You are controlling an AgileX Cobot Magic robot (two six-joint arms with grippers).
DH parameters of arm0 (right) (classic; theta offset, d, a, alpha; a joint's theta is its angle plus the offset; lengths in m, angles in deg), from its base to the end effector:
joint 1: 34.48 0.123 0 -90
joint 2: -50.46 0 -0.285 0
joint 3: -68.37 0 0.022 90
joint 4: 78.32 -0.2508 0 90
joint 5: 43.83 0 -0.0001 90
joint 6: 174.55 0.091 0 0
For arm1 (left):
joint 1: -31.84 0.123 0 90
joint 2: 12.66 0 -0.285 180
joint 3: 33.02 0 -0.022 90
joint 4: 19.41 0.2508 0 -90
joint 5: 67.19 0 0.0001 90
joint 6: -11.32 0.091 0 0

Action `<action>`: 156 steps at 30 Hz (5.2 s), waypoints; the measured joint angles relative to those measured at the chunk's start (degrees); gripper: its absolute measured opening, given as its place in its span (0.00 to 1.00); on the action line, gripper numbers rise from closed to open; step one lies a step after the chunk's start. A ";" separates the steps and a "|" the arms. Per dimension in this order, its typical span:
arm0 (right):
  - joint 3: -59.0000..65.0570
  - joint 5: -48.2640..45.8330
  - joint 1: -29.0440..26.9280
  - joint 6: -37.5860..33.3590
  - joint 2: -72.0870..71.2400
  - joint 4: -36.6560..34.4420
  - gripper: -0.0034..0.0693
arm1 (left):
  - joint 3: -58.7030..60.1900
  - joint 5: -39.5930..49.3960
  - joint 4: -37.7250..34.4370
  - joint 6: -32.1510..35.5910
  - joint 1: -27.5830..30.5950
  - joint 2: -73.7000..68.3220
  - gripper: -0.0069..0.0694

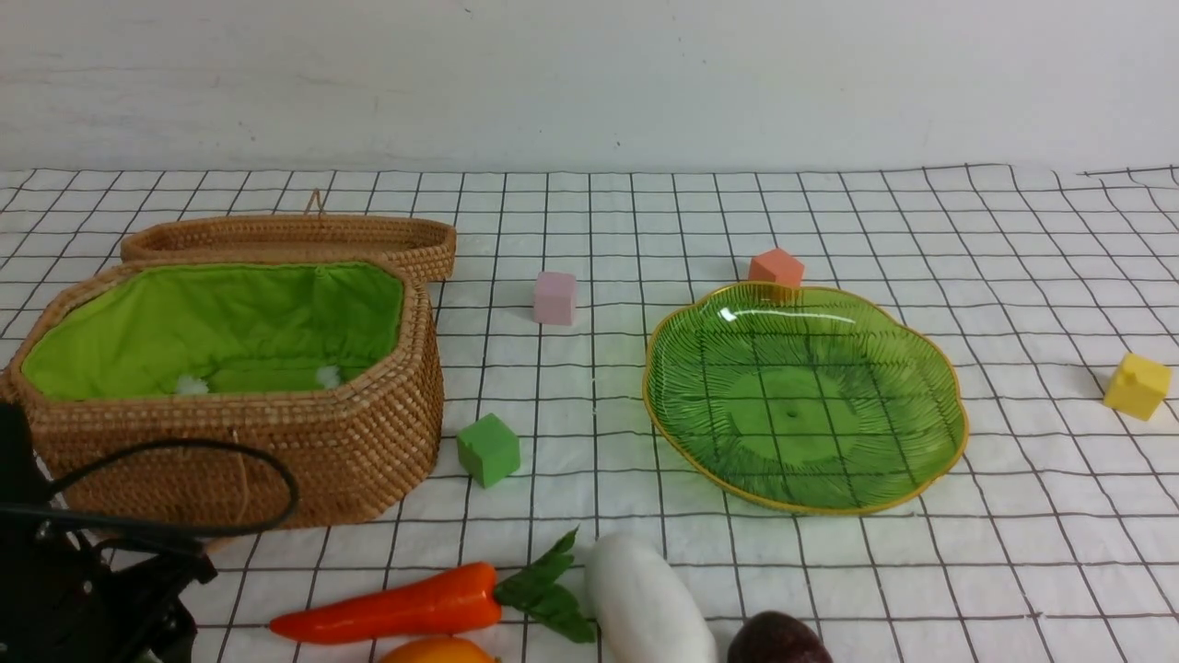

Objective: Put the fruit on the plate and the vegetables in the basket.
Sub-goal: Take a chayote with your left arm and place it on the basket on the left, then use the left arm to grab a carrot and put it into the left basket, then grab the mango with your left arm and place it on the right plate

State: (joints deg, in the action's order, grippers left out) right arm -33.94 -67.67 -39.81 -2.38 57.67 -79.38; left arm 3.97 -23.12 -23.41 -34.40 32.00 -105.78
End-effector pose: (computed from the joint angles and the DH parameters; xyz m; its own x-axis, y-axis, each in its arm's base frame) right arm 0.0511 -0.0041 0.1737 -0.3278 -0.0894 -0.9405 0.0470 0.9927 -0.1107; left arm 0.2307 -0.0038 0.1724 -0.6595 -0.7510 -0.0317 -0.7447 0.6585 -0.1089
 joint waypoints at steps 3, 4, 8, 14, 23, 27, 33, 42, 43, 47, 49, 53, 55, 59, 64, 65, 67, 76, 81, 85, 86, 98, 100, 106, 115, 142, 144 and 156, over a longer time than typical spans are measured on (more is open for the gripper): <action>0.00 0.00 0.00 0.00 0.00 0.00 0.38 | -2.68 3.32 -0.88 0.96 0.00 4.07 0.70; 0.00 0.00 0.00 0.00 0.00 0.00 0.38 | -3.96 4.63 -1.29 1.33 0.00 5.46 0.70; 0.00 0.00 0.00 0.00 0.00 0.00 0.38 | -12.52 8.98 -3.31 1.50 0.00 11.40 0.70; 0.00 0.00 0.00 0.00 0.00 0.00 0.38 | -30.39 8.40 -4.04 -0.50 0.00 9.92 0.70; 0.00 0.00 0.00 0.00 0.00 0.00 0.38 | -45.70 7.65 -7.32 -3.00 0.00 -8.90 0.70; 0.00 0.00 0.00 0.00 0.00 0.00 0.38 | -48.31 7.46 -8.74 -5.04 0.00 -15.70 0.71; 0.00 0.00 0.00 0.00 0.00 0.00 0.38 | -48.35 8.44 -8.99 -2.78 0.00 -18.20 0.85; 0.00 0.00 0.00 0.00 0.00 0.00 0.38 | -48.48 15.28 -8.99 17.22 -0.76 -11.60 0.84; 0.00 0.00 0.00 0.00 0.00 0.00 0.38 | -48.48 17.42 -8.92 21.08 -1.44 -10.35 0.83; 0.00 0.00 0.00 0.00 0.00 0.00 0.38 | -48.62 24.34 -8.95 33.73 -7.13 -6.09 0.81; 0.00 0.00 0.00 0.00 0.00 0.00 0.38 | -48.62 26.09 -8.95 40.21 -13.18 -4.77 0.80; 0.00 0.00 0.00 0.00 0.00 0.00 0.38 | -47.53 26.61 -4.83 57.22 -27.11 -7.41 0.80; 0.00 0.00 0.00 0.00 0.00 0.00 0.38 | -46.63 26.66 -2.83 64.47 -29.96 -9.72 0.80; 0.00 0.00 0.00 0.00 0.00 0.00 0.38 | -44.93 26.48 -1.10 75.04 -32.16 -15.41 0.80; 0.00 0.00 0.00 0.00 0.00 0.00 0.38 | -44.53 25.97 -0.47 76.21 -30.21 -20.73 0.80; 0.00 0.00 0.00 0.00 0.00 0.00 0.38 | -44.53 25.81 -0.32 76.21 -29.66 -21.59 0.79; 0.00 0.00 0.00 0.00 0.00 0.00 0.38 | -44.53 25.61 -0.10 76.21 -29.21 -23.02 0.79; 0.00 0.00 0.00 0.00 0.00 0.00 0.38 | -44.53 25.28 -0.05 76.27 -29.07 -28.52 0.78; 0.00 0.00 0.00 0.00 0.00 0.00 0.38 | -44.53 25.21 -0.24 76.27 -29.07 -30.32 0.78; 0.00 0.00 0.00 0.00 0.00 0.00 0.38 | -44.53 25.14 -0.77 76.27 -29.07 -30.84 0.73; 0.00 0.00 0.00 0.00 0.00 0.00 0.38 | -44.53 25.14 -0.77 76.27 -29.07 -30.84 0.69; 0.00 0.00 0.00 0.00 0.00 0.00 0.38 | -44.37 25.08 0.66 74.23 -29.07 -22.38 0.57; 0.00 0.00 0.00 0.00 0.00 0.00 0.38 | -44.37 25.08 0.94 73.99 -29.14 -18.83 0.57; 0.00 0.00 0.00 0.00 0.00 0.00 0.38 | -44.37 26.18 9.81 75.52 -29.10 -3.81 0.57; 0.00 0.00 0.00 0.00 0.00 0.00 0.38 | -44.37 13.46 21.36 76.95 -17.13 -3.40 0.57; 0.00 0.00 0.00 0.00 0.00 0.00 0.38 | -33.01 25.88 -11.57 76.91 -15.38 1.39 0.87; 0.00 0.00 0.00 0.00 0.00 0.00 0.38 | -29.08 25.63 -11.93 76.47 -16.48 1.00 0.86; 0.00 0.00 0.00 0.00 0.00 0.00 0.38 | -13.90 9.85 -7.26 63.90 -29.00 -1.32 0.87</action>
State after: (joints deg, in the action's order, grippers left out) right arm -33.94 -67.67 -39.81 -2.38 57.67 -79.38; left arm -9.93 -13.27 -30.67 29.50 3.01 -107.10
